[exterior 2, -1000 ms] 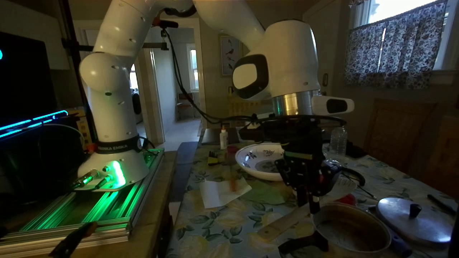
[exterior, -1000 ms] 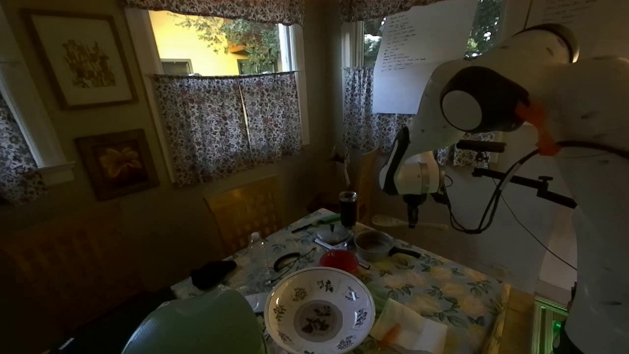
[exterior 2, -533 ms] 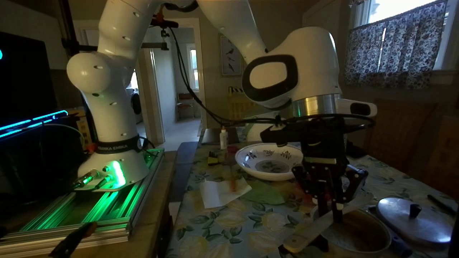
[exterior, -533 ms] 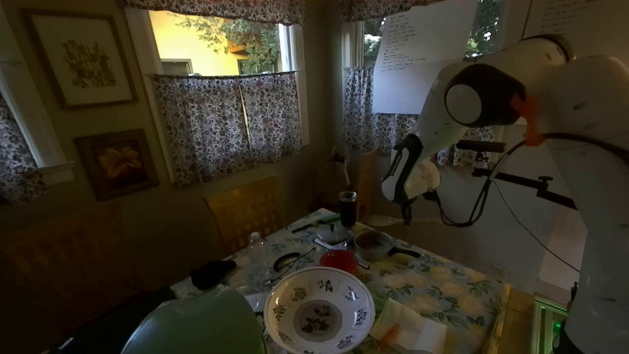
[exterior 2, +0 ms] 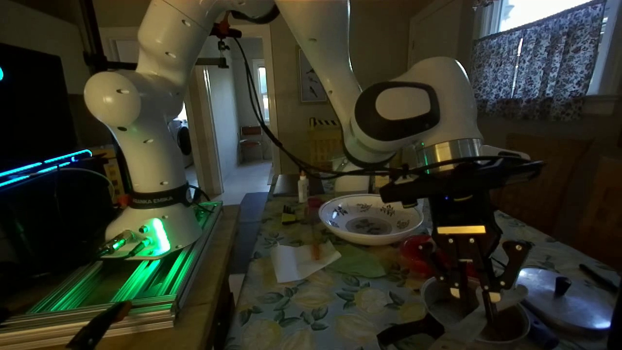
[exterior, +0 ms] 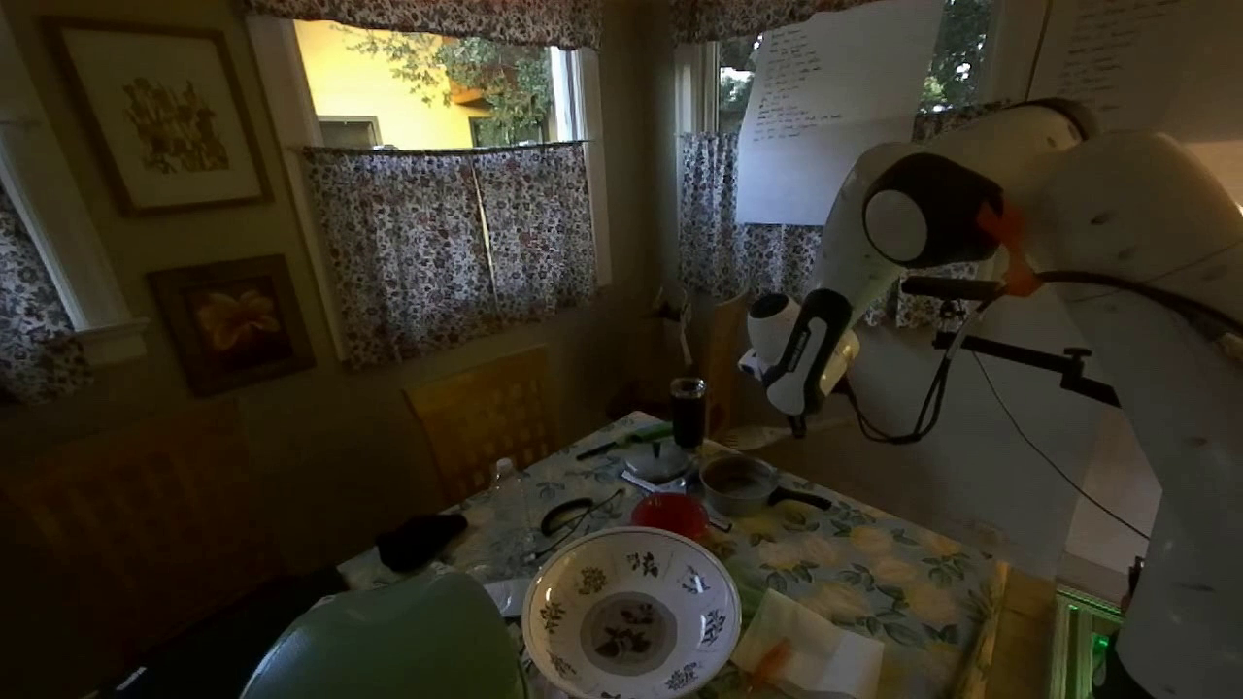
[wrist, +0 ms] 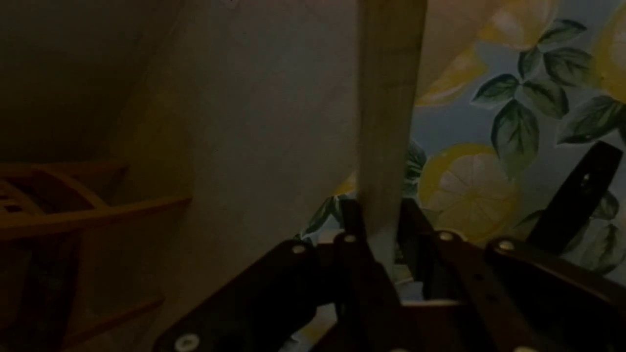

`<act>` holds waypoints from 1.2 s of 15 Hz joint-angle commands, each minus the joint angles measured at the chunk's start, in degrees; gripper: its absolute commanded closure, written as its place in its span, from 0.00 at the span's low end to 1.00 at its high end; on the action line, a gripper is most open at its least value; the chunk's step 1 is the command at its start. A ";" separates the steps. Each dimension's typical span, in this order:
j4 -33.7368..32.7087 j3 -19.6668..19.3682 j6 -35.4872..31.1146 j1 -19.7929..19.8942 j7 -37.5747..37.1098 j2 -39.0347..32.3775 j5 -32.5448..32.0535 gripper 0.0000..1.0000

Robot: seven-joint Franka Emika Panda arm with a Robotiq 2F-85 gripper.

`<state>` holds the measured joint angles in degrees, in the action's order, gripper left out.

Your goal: Use the wooden spoon to put the contents from the pot into the pink bowl.

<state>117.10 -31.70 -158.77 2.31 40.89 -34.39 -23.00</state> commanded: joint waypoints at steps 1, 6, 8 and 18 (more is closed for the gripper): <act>-3.74 0.68 1.38 1.45 -5.77 -3.56 -9.33 0.94; -5.76 0.77 2.37 1.43 -10.78 -5.11 -20.27 0.94; -6.39 1.20 3.12 1.66 -13.03 -5.43 -25.24 0.94; -7.70 8.05 9.22 6.26 -20.70 -4.77 -45.95 0.94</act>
<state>110.84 -26.45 -151.93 6.32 22.73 -38.92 -63.34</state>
